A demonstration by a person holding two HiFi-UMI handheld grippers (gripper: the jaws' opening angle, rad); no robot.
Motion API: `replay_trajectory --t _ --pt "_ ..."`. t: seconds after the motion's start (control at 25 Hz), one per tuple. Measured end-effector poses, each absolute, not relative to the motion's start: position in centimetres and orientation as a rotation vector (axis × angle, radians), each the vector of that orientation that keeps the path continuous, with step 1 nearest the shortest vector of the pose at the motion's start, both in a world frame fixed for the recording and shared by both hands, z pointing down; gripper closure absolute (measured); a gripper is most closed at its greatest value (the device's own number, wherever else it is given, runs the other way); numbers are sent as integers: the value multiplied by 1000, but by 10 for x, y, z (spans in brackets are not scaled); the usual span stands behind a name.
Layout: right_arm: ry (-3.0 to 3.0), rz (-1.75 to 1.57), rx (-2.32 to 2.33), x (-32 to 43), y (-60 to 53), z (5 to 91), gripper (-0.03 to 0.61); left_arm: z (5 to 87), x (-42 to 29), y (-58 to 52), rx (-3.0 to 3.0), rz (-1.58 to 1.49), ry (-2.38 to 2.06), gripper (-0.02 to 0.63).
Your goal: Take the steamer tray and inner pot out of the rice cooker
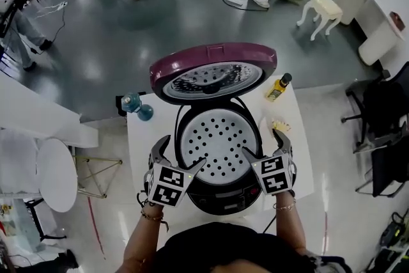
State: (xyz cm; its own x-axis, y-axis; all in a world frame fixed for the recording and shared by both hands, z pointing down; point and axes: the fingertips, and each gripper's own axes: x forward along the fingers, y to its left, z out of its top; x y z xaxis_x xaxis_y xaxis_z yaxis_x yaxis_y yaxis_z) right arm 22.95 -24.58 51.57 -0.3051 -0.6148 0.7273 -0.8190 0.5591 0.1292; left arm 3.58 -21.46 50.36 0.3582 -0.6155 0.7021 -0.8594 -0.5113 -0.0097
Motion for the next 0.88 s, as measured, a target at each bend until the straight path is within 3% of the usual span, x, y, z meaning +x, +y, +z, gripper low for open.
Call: replay_trajectory --t 0.44,0.52,0.56,0.64,0.88 --pt "-1987 372 943 214 -255 536 139 529 40 -233 2204 1151 -1238 112" --pt "-1991 359 936 212 -256 535 189 534 36 -233 2183 1200 -1261 138" --pt "-2000 350 932 210 -256 534 245 534 32 -234 2170 1212 -1285 238" --pt "-2016 331 928 207 -256 533 329 533 28 -235 2148 1201 -1321 300" --pt "-2045 342 1015 212 -260 524 393 529 27 -236 2124 1153 -1330 318"
